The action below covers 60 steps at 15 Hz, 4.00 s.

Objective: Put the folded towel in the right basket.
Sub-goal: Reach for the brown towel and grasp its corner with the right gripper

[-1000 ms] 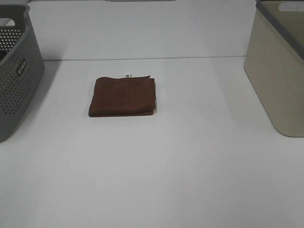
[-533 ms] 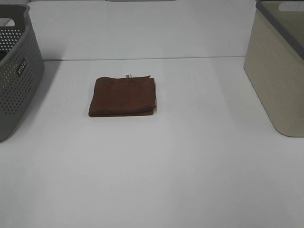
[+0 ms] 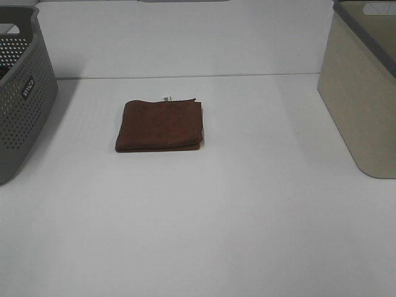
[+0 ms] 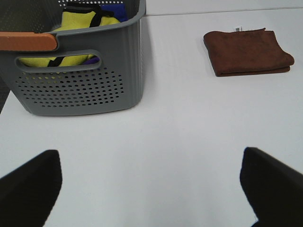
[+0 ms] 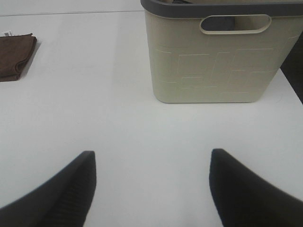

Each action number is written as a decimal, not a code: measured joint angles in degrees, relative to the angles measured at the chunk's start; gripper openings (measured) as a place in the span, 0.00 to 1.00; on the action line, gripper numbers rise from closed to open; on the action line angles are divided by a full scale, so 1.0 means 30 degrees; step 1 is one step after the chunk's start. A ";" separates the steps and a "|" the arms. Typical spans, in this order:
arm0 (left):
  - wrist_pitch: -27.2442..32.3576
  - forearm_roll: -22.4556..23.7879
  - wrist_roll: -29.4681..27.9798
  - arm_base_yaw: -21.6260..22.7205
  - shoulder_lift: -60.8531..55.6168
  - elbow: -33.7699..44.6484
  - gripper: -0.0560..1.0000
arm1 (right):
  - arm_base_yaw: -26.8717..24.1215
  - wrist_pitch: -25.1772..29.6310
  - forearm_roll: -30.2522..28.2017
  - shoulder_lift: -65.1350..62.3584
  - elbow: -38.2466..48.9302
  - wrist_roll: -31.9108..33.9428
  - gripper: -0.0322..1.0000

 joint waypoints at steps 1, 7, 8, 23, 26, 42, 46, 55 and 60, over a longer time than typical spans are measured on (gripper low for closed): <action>0.0000 0.0000 0.0000 0.0000 0.0000 0.0000 0.97 | 0.0000 0.0000 0.0000 0.0000 0.0000 0.0000 0.66; 0.0000 0.0000 0.0000 0.0000 0.0000 0.0000 0.97 | 0.0000 0.0000 0.0000 0.0000 0.0000 0.0000 0.66; 0.0000 0.0000 0.0000 0.0000 0.0000 0.0000 0.97 | 0.0000 0.0000 0.0000 0.0000 0.0000 0.0000 0.66; 0.0000 0.0000 0.0000 0.0000 0.0000 0.0000 0.97 | 0.0000 0.0000 0.0000 0.0000 0.0000 0.0000 0.66; 0.0000 0.0000 0.0000 0.0000 0.0000 0.0000 0.97 | 0.0000 0.0000 0.0000 0.0000 0.0000 0.0000 0.66; 0.0000 0.0000 0.0000 0.0000 0.0000 0.0000 0.97 | 0.0000 -0.7124 0.0668 1.5432 -0.9072 -0.0172 0.66; 0.0000 0.0000 0.0000 0.0000 0.0000 0.0000 0.97 | 0.0000 -0.6723 0.2445 2.1906 -1.3484 -0.2196 0.66; 0.0000 0.0000 0.0000 0.0000 0.0000 0.0000 0.97 | 0.4431 -0.2292 0.6264 3.3995 -2.4045 -0.4851 0.66; 0.0000 0.0000 0.0000 0.0000 0.0000 0.0000 0.97 | 0.6875 -0.1299 0.7620 3.6918 -2.4045 -0.4278 0.66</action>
